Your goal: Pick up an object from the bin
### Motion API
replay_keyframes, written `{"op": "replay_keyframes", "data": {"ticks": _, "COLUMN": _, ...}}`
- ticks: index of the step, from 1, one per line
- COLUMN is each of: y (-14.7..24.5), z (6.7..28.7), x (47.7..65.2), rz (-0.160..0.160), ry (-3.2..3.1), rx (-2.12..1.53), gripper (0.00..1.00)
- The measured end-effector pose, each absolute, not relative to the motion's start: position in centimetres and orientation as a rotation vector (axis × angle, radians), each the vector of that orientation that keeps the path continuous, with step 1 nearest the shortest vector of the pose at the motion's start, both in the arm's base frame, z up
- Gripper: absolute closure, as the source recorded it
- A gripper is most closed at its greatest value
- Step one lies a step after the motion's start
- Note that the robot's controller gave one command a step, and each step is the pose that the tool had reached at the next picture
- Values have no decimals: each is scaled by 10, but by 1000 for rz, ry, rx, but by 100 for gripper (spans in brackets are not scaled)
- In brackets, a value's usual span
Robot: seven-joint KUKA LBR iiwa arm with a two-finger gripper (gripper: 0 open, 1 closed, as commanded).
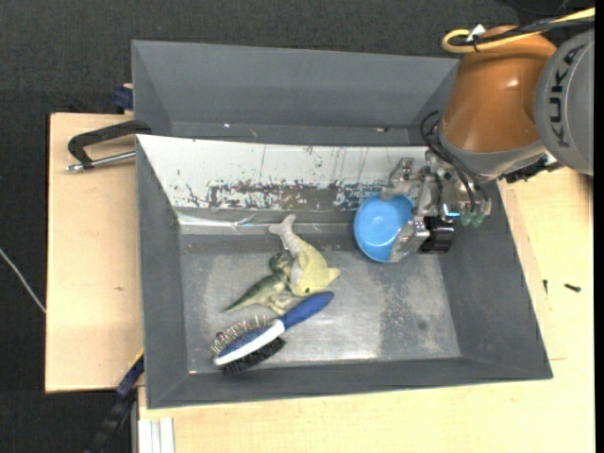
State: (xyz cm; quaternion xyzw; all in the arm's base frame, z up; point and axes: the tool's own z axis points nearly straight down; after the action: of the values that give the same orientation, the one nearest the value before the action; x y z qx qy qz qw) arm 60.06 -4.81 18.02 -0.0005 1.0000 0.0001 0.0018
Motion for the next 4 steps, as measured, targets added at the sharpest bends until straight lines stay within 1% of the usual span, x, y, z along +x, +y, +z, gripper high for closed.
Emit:
{"op": "replay_keyframes", "data": {"ticks": 1, "y": -40, "z": 74, "x": 600, "rz": -1, "ry": 3064, "rx": -661, "gripper": 0}}
{"op": "replay_keyframes", "data": {"ticks": 2, "y": -41, "z": 78, "x": 601, "rz": -4, "ry": 3063, "rx": -660, "gripper": 100}}
{"op": "replay_keyframes", "data": {"ticks": 3, "y": 5, "z": 226, "x": 599, "rz": -1, "ry": 3069, "rx": -595, "gripper": 100}}
{"op": "replay_keyframes", "data": {"ticks": 4, "y": 3, "z": 221, "x": 597, "rz": 1, "ry": 3079, "rx": -593, "gripper": 0}}
